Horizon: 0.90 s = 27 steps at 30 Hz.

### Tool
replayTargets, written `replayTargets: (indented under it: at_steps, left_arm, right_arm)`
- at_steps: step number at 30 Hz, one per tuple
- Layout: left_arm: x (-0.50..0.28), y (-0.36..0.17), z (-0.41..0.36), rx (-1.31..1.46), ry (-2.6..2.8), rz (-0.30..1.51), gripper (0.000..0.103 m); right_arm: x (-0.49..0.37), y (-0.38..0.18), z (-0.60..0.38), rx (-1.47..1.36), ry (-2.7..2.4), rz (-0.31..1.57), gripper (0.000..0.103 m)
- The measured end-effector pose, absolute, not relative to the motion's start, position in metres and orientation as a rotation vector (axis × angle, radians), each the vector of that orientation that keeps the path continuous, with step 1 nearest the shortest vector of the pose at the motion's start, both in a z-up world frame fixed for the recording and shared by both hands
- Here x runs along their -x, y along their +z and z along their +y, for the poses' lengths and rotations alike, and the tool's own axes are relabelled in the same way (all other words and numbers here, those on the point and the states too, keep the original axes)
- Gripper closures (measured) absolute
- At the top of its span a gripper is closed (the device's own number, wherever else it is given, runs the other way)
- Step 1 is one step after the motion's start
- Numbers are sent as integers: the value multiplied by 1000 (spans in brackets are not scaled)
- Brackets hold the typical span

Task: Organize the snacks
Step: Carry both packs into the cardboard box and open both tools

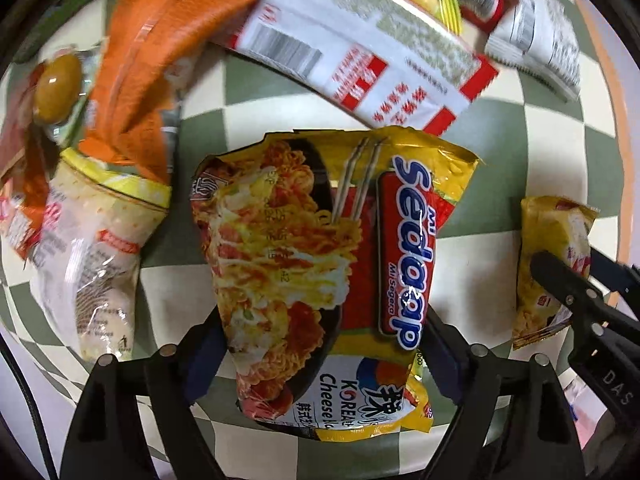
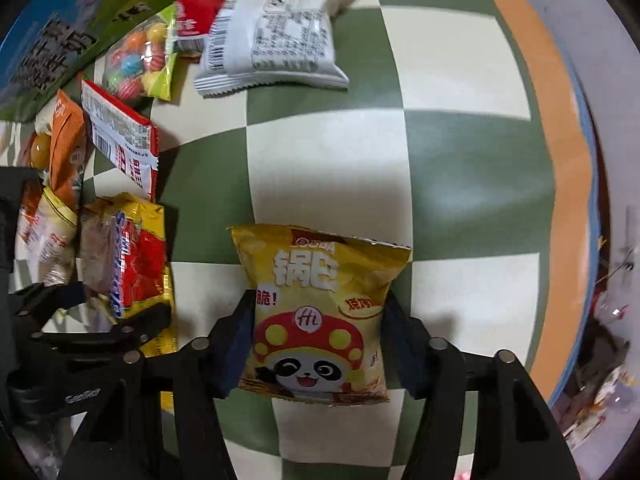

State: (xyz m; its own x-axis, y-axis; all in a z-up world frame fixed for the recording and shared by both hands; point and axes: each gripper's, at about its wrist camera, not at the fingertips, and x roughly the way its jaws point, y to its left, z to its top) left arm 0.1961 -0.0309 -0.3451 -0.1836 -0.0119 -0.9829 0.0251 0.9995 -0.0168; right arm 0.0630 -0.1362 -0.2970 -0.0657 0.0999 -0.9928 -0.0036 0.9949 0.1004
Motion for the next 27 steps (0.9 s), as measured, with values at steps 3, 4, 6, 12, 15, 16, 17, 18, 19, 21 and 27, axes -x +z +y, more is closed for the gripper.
replayTargets:
  at_steps: [3,4,6,12,15,16,17,18,19,21,27]
  left_arm:
    - [-182,-321,-28,31,-26,1741,18]
    - [-192,-306,-19,51,-31,1733,18]
    - [-198,-302,-20,81,-43,1714,18]
    - [-205,-227,12,171,-80,1595,18]
    - [-217,-184,27,214,-94,1505,17]
    - [-221,-170,31,219,-96,1475,17]
    - [-227,-155,36,223,-103,1447,17]
    - [-237,-136,44,238,-107,1412,17]
    - [-245,-124,51,253,-110,1387,17]
    - [-264,-106,64,258,-111,1346,17]
    - [-352,-112,94,200,-56,1306,17]
  right_arm:
    - [-63,-290,-131,-85,94,1625,49]
    - [-64,-286,-131,-98,99,1619,50]
    - [-64,-278,-126,-121,107,1606,50]
    - [-77,-230,-118,-207,160,1535,51]
    - [-91,-186,-116,-269,201,1462,51]
    - [-92,-179,-119,-278,212,1441,51]
    - [-101,-159,-117,-291,228,1400,51]
    - [-105,-148,-114,-301,220,1360,51]
    - [-114,-133,-108,-311,232,1329,51]
    - [-131,-108,-101,-324,262,1274,51]
    - [-209,-72,-64,-298,276,1134,51]
